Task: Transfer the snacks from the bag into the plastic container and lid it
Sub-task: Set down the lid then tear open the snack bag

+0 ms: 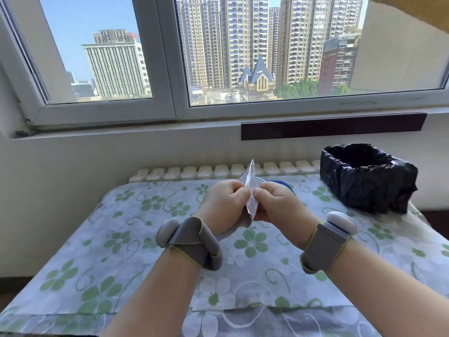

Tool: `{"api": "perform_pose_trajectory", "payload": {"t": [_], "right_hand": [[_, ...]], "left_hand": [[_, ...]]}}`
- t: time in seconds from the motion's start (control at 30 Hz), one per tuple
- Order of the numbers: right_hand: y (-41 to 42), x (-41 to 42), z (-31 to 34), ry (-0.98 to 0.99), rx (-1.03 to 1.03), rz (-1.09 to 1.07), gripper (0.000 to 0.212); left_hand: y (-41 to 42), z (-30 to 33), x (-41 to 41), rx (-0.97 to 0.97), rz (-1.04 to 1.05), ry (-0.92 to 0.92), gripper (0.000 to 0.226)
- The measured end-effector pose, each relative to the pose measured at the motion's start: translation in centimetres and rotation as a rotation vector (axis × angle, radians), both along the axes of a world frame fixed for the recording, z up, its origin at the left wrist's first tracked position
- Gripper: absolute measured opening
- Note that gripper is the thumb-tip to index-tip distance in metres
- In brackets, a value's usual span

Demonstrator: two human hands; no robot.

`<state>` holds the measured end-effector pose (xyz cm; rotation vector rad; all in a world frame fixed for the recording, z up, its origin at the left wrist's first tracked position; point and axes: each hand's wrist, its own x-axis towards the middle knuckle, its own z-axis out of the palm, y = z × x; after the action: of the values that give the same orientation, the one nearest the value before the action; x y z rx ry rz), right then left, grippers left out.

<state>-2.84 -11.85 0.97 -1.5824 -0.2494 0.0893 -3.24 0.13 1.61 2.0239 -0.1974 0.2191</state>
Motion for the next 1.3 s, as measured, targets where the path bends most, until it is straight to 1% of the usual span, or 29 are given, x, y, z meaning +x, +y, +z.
{"api": "perform_pose_trajectory", "payload": {"t": [0.07,0.17,0.23,0.3,0.37,0.4,0.47,0.5,0.53,0.57,0.63,0.67,0.7,0.77,0.87,0.93,1.07,1.17,1.3], "right_hand": [[0.1,0.0,-0.2,-0.012,-0.021,-0.035,0.028],[0.2,-0.2,-0.2,-0.035,-0.038,-0.059,0.029],[0.3,-0.1,-0.3,-0.021,-0.005,-0.061,0.027],[0.4,-0.1,-0.3,0.025,0.064,-0.048,0.022],[0.3,-0.1,-0.3,0.055,0.112,-0.024,0.018],[0.2,-0.2,-0.2,0.058,0.130,-0.016,0.019],[0.0,-0.2,-0.2,0.065,0.148,-0.021,0.028],[-0.1,-0.2,-0.2,0.069,0.139,-0.032,0.030],[-0.1,-0.1,-0.1,0.068,0.110,-0.047,0.028],[-0.1,-0.1,0.0,0.064,0.064,-0.063,0.022],[-0.3,0.1,0.3,0.067,-0.027,-0.088,0.005],[-0.4,0.2,0.6,0.075,-0.058,-0.094,0.004],[-0.4,0.4,0.8,0.087,-0.080,-0.100,0.010],[-0.4,0.7,1.1,0.101,-0.110,-0.118,0.018],[-0.3,1.1,1.2,0.105,-0.139,-0.125,0.030],[-0.5,1.3,1.1,0.085,-0.173,-0.124,0.035],[-0.8,1.3,0.7,0.026,-0.214,-0.141,0.042],[-1.0,1.4,0.2,-0.019,-0.260,-0.149,0.045],[-1.4,1.9,-0.5,-0.006,-0.337,-0.162,0.044]], "left_hand": [[-0.2,-0.2,-0.2,-0.044,0.012,-0.004,0.022],[-0.4,-0.7,0.0,-0.113,0.046,-0.008,0.023],[-0.2,-1.0,0.3,-0.154,0.085,-0.012,0.028],[0.0,-0.8,0.3,-0.236,0.141,-0.004,0.035],[0.0,-0.2,-0.1,-0.322,0.144,0.004,0.035],[-0.1,0.2,-0.5,-0.354,0.123,0.010,0.036],[-0.3,0.5,-1.0,-0.371,0.097,0.014,0.036],[-0.4,0.5,-1.1,-0.359,0.097,0.007,0.034],[-0.3,0.4,-1.0,-0.334,0.103,-0.012,0.032],[-0.2,0.3,-0.8,-0.291,0.113,-0.051,0.028],[0.1,-0.2,-0.3,-0.101,0.133,-0.145,0.028],[0.1,-0.3,-0.2,0.023,0.143,-0.182,0.028],[0.1,-0.4,-0.1,0.131,0.153,-0.213,0.030],[-0.1,-0.2,0.0,0.265,0.178,-0.262,0.037],[-0.2,0.1,-0.1,0.298,0.194,-0.308,0.034],[0.1,0.1,-0.1,0.292,0.207,-0.300,0.031],[0.6,0.1,0.0,0.291,0.260,-0.349,0.041],[0.9,0.0,0.1,0.268,0.302,-0.367,0.044],[1.1,-0.1,0.2,0.255,0.360,-0.371,0.036]]}}
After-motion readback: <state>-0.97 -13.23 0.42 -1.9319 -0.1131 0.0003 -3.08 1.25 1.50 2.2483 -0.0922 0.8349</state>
